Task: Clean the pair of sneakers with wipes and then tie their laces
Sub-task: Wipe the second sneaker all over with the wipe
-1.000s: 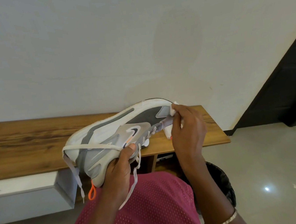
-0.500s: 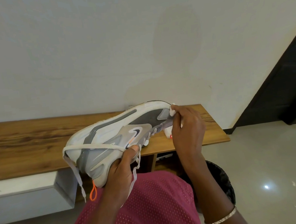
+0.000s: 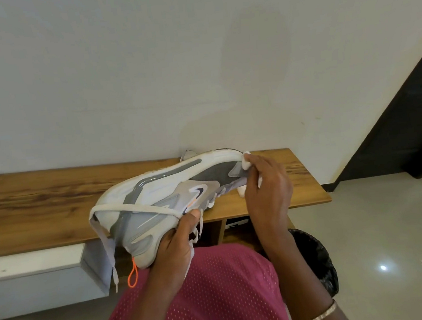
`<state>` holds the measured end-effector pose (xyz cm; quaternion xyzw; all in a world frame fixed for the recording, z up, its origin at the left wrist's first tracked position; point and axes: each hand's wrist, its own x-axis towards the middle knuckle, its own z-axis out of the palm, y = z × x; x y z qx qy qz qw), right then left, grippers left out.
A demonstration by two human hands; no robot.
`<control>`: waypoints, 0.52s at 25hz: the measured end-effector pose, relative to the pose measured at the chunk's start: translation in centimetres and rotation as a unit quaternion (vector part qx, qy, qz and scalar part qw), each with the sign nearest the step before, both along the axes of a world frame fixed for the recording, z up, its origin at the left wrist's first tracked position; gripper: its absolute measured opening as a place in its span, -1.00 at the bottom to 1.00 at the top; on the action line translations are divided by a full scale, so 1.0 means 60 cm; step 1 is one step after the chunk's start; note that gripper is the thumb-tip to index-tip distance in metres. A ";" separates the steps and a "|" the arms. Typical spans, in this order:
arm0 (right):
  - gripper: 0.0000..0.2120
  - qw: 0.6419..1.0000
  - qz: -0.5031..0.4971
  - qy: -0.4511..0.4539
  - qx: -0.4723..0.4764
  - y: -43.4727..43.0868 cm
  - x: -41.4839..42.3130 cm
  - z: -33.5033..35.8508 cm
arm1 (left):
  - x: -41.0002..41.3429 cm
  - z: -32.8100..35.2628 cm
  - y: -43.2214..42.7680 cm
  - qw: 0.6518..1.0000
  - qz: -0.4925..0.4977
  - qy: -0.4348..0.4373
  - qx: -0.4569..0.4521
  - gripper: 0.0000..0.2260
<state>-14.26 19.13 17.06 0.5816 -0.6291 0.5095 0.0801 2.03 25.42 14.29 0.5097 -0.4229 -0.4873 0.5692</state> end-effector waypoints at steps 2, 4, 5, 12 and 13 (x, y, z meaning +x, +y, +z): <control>-0.76 0.999 -0.018 -0.029 0.016 -0.001 -0.004 0.000 | -0.001 -0.007 -0.001 1.000 -0.003 -0.005 0.001 -0.65; -0.77 0.999 -0.019 -0.034 0.018 -0.001 0.010 0.009 | -0.004 -0.015 -0.003 1.000 -0.002 -0.012 0.011 -0.57; -0.77 0.999 -0.010 -0.028 0.015 -0.002 0.023 0.016 | -0.006 -0.017 -0.005 1.000 -0.001 -0.019 0.016 -0.58; -0.74 0.998 0.044 0.024 -0.043 -0.001 0.043 0.008 | 0.000 -0.013 -0.009 0.999 0.000 -0.047 0.005 -0.50; -0.75 0.999 0.025 0.008 -0.036 -0.006 0.028 0.003 | 0.002 -0.012 -0.008 0.999 0.007 -0.047 -0.004 -0.50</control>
